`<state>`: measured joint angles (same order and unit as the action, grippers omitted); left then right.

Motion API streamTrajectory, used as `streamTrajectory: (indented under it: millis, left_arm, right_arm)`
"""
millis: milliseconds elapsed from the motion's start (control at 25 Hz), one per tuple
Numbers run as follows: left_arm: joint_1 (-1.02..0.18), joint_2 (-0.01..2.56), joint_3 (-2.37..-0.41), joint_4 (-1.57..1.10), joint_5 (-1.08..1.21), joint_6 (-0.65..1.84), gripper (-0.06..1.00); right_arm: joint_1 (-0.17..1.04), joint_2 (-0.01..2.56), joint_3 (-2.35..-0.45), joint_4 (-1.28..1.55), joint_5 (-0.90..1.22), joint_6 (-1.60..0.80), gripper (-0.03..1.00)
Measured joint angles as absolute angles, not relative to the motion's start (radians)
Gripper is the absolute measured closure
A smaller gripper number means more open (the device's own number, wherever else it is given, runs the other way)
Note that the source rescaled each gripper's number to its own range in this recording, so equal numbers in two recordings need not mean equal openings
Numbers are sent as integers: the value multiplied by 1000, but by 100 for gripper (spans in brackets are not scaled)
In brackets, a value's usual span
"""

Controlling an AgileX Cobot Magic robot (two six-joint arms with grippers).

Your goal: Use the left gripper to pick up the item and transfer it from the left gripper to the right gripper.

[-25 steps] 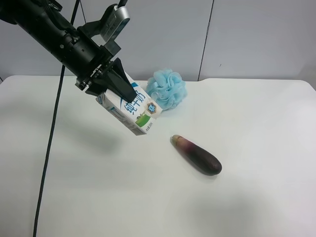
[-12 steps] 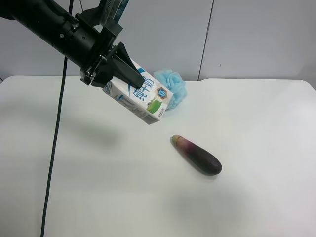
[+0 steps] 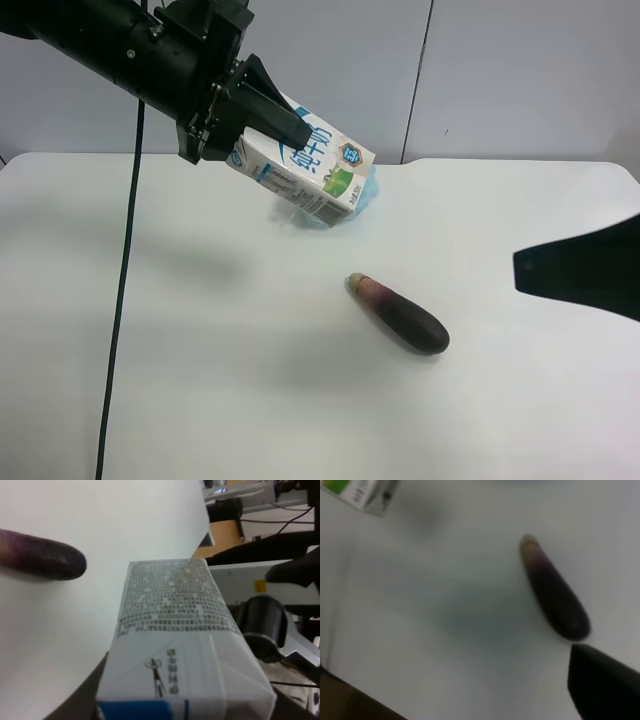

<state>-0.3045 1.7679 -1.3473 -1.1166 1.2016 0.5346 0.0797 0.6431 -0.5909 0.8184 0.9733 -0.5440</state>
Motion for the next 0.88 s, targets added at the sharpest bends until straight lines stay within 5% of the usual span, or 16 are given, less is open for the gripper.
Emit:
streamTrajectory:
  millis: [880]
  left_arm:
    - [-304,1768,-1347,-1192,1201,557,94]
  right_arm:
    - [80,1202,-594,1434,1121,-1233,-3]
